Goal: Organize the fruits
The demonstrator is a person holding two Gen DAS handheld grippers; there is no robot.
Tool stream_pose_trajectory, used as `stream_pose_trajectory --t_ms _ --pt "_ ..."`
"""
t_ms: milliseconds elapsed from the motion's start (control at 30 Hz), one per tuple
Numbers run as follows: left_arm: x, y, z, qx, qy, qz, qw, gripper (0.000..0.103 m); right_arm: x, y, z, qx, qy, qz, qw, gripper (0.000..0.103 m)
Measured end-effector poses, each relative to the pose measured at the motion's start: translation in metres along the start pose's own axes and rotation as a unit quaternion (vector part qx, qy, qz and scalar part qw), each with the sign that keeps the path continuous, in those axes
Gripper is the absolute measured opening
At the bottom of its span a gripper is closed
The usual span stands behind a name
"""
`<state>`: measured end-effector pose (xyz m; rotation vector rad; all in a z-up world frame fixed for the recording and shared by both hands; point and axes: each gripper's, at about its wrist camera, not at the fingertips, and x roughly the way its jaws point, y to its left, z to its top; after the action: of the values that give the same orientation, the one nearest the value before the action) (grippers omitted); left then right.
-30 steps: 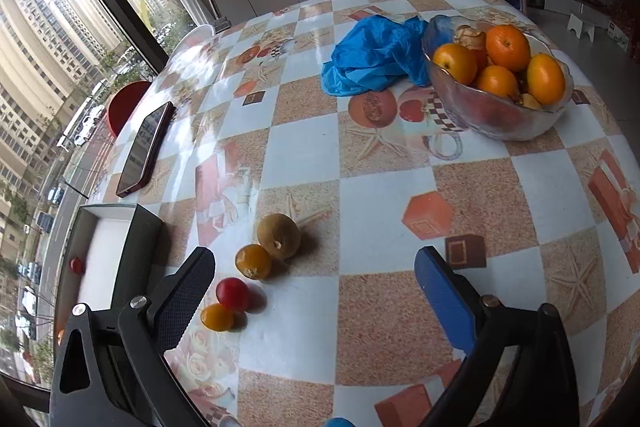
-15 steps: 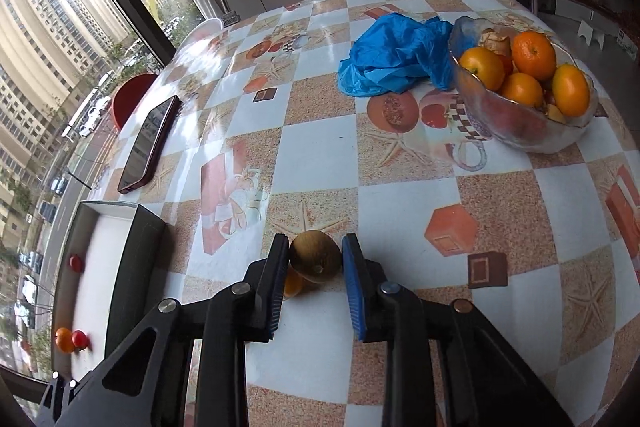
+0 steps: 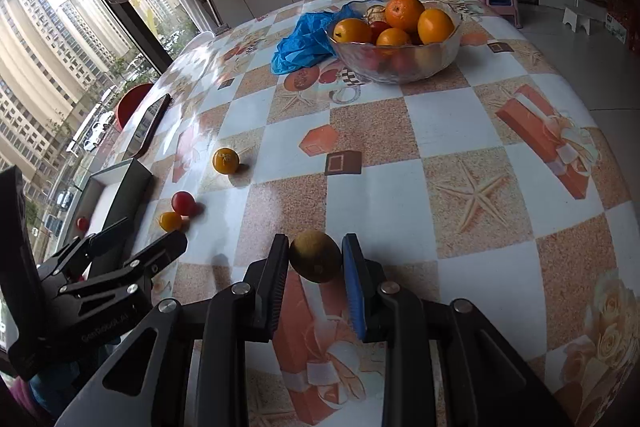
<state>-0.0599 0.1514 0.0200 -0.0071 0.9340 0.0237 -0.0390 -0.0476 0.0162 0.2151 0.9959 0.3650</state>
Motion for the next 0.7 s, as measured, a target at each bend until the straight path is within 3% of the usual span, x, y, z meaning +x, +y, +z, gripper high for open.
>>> stream_pose_trajectory --t_ms 67,167,267,300,333,367,467,700 --pt "0.005 -0.001 0.002 -0.001 0.002 0.001 1.0 0.082 -0.003 -0.003 -0.005 -0.003 -0.003 -0.001 1.0 0.03" --pt "0.016 -0.001 0.004 0.0 0.017 0.001 0.9998 0.063 -0.007 -0.005 -0.01 -0.01 -0.008 -0.007 1.0 0.03" --pt "0.018 0.0 0.001 -0.005 0.013 0.001 0.9999 0.062 -0.011 -0.009 -0.015 -0.011 -0.011 -0.004 1.0 0.03" --pt "0.018 -0.001 0.001 -0.004 0.01 -0.001 0.9999 0.057 -0.013 -0.01 -0.017 -0.011 -0.012 -0.004 1.0 0.03" --pt "0.017 -0.002 0.001 -0.001 0.006 -0.007 1.0 0.041 -0.014 -0.01 -0.019 -0.011 -0.013 -0.005 1.0 0.03" --pt "0.016 -0.003 0.001 0.001 0.006 -0.011 0.9999 0.033 -0.015 -0.01 -0.02 -0.013 -0.013 -0.006 1.0 0.03" --pt "0.013 -0.007 -0.002 0.006 0.003 -0.016 0.9998 0.021 -0.019 -0.01 -0.024 -0.023 -0.017 -0.019 0.999 0.03" --pt "-0.014 -0.017 -0.036 0.012 -0.002 -0.018 0.9998 0.021 -0.032 -0.012 -0.041 -0.05 -0.028 -0.05 0.997 0.03"
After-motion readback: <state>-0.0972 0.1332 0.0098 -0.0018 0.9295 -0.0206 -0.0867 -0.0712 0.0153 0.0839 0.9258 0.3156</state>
